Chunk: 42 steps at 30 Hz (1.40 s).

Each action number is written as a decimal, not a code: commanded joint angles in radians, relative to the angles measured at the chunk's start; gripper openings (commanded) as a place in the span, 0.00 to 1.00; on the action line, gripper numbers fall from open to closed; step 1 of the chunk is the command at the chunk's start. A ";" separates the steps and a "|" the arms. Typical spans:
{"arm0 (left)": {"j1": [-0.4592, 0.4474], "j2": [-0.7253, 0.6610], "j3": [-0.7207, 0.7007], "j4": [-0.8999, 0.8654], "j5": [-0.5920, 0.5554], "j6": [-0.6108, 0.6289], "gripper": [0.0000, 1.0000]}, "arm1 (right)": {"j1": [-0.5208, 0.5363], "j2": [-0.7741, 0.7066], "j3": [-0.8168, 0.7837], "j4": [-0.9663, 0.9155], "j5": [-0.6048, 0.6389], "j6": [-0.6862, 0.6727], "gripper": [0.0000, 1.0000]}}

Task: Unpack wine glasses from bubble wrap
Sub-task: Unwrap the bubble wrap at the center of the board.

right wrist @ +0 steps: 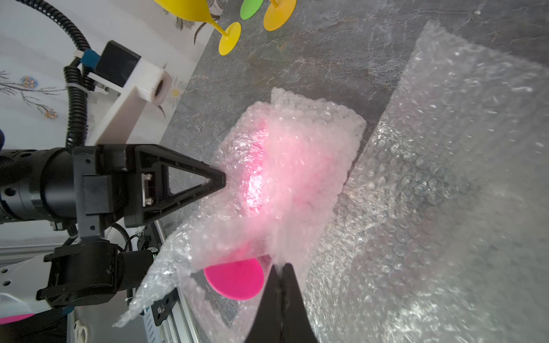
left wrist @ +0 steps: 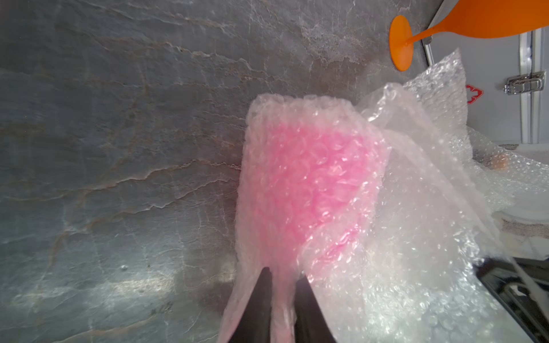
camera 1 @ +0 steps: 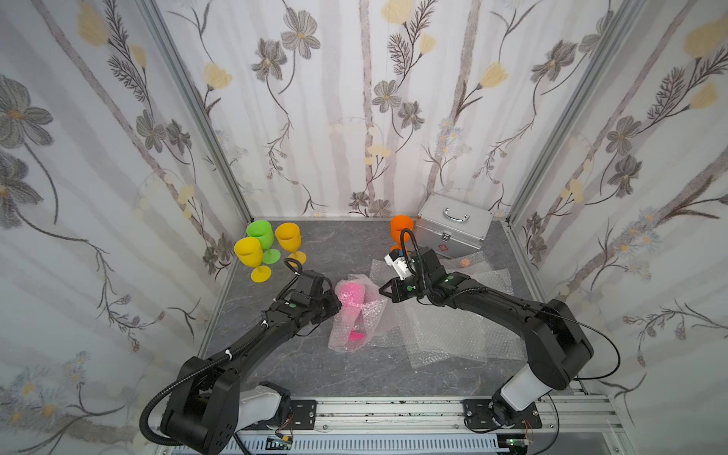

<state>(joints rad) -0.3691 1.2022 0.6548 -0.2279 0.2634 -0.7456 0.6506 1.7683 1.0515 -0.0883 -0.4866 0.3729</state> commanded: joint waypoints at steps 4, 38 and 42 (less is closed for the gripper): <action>0.048 -0.054 -0.058 0.017 0.001 -0.037 0.16 | -0.030 -0.061 -0.058 0.027 0.038 0.008 0.00; 0.100 -0.219 -0.176 -0.039 -0.095 -0.118 0.56 | -0.064 -0.220 -0.239 0.065 0.107 0.066 0.00; 0.100 -0.195 -0.142 -0.032 -0.062 -0.084 0.61 | -0.062 -0.224 -0.240 0.071 0.091 0.064 0.00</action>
<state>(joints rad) -0.2695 0.9936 0.4911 -0.2615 0.1879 -0.8612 0.5873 1.5452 0.8097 -0.0570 -0.3885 0.4259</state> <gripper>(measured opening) 0.609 0.048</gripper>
